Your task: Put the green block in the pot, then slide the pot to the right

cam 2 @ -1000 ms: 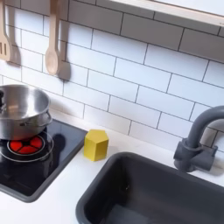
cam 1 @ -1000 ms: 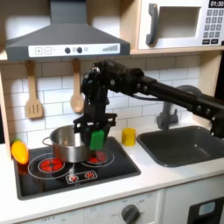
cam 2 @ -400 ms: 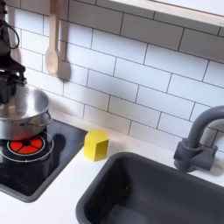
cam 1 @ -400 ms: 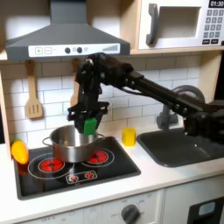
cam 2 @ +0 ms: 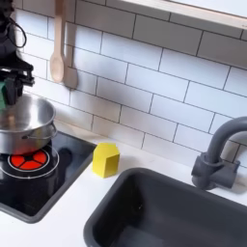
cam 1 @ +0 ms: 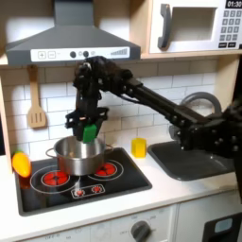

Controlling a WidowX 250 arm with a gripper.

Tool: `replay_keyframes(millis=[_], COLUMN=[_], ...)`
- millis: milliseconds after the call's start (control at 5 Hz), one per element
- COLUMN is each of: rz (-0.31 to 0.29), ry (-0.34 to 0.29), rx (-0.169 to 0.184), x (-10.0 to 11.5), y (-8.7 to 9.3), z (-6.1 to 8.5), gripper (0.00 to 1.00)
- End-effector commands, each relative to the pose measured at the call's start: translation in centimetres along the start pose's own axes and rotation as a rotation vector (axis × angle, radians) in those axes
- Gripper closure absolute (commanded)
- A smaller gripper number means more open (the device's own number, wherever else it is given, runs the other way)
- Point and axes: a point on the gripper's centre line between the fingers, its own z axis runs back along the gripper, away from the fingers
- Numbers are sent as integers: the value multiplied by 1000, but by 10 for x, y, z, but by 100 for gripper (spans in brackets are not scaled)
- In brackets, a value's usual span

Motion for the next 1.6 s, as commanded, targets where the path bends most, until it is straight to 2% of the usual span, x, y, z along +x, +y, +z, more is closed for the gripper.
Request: replay_keyframes(millis=[0,200,400,800,1200,1400], rz=[6,10,-7,-6,-19,-29], ry=[-5,1,-20,-46,-66,-50], rx=[-1,-8,-9,-4,-8,-9], x=[6,7,10,15,18,16], y=[-1,-2,-10,-8,-8,-9], z=[-4,-10,-11,-21,-22,-22], gripper=[100,100,100,100,100,0])
